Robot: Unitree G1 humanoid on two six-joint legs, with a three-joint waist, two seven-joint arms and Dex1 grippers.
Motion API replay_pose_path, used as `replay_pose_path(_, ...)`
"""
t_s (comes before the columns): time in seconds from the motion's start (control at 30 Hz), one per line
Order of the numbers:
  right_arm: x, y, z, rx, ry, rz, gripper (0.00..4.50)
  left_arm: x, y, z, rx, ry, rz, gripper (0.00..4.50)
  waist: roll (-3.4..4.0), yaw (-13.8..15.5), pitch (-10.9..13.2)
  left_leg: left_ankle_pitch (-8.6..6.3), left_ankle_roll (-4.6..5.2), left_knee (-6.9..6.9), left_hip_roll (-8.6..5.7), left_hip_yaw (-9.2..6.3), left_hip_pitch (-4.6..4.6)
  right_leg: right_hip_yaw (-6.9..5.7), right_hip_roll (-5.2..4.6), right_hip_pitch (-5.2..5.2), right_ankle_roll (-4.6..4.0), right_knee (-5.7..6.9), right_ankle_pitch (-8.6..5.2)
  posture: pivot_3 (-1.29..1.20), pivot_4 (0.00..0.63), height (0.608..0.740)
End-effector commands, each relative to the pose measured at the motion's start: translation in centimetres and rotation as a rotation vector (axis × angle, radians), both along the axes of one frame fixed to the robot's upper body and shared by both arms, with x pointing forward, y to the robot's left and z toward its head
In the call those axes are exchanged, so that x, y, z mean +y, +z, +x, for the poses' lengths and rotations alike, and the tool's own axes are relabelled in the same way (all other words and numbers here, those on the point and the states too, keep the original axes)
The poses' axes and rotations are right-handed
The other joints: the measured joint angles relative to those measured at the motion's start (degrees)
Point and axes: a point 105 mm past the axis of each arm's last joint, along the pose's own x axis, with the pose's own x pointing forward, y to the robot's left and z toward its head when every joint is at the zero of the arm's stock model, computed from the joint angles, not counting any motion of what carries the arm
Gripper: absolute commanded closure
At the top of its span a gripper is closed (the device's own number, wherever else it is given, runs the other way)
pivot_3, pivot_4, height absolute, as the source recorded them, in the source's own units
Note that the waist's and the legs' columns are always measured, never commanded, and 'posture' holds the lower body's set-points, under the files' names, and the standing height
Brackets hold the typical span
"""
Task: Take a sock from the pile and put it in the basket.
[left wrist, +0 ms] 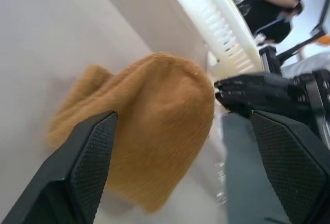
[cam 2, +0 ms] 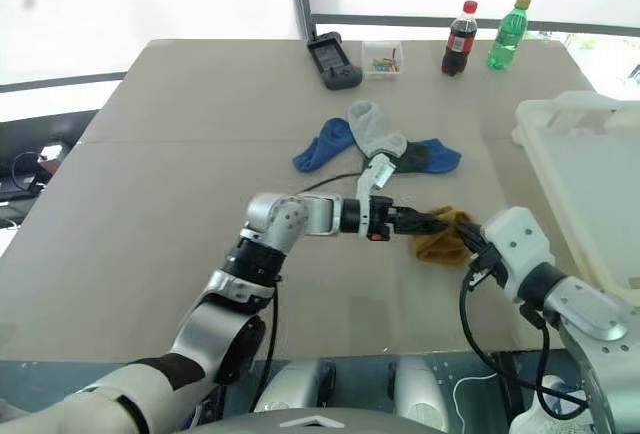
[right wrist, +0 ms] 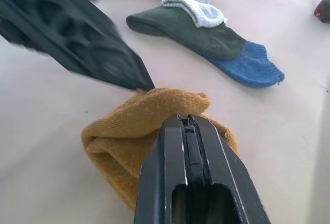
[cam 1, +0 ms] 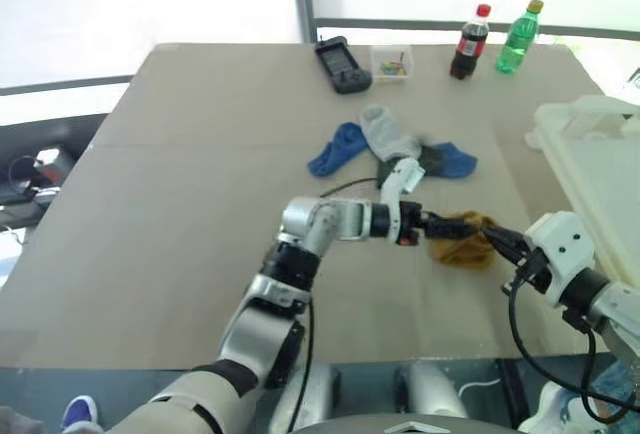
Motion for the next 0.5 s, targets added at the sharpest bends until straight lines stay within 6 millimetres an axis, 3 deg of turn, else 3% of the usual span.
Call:
replay_pose_path(0.03, 0.9, 0.1, 1.2, -0.033, 0.046, -0.010, 4.50, 0.9, 1.4, -0.6, -0.101, -0.041, -0.019, 0.12, 0.01, 0.11, 0.03, 0.00, 0.00, 0.02, 0.00, -0.01, 0.00, -0.02, 0.01, 0.01, 0.00, 0.01, 0.00, 0.00, 0.150, 0.740)
replay_pose_path(0.2, 1.1, -0.6, 2.4, -0.016, 0.061, -0.014, 4.50, 3.7, 2.2, -0.4, -0.245, -0.025, 0.010, 0.12, 0.07, 0.41, 0.09, 0.00, 0.01, 0.04, -0.03, -0.09, -0.05, -0.11, 0.04, 0.00, 0.00, -0.01, 0.00, 0.00, 0.150, 0.740)
replay_pose_path(0.33, -0.2, -1.9, 2.0, 0.028, 0.033, -0.092, 4.50, 5.6, 3.2, -1.3, -0.378, -0.053, -0.008, 0.12, 0.11, 0.46, 0.11, 0.00, 0.01, 0.01, -0.03, -0.07, -0.18, -0.08, 0.01, -0.15, -0.01, -0.07, -0.01, 0.00, 0.150, 0.740)
replay_pose_path(0.5, -1.5, 2.0, 1.0, -0.068, -0.026, 0.015, 4.50, 7.2, 2.5, -1.8, -0.400, -0.044, 0.026, 0.12, 0.12, 0.41, 0.11, 0.01, 0.01, 0.16, -0.05, -0.15, -0.86, -0.11, -0.12, -0.76, -0.01, 0.05, 0.00, 0.00, 0.150, 0.740)
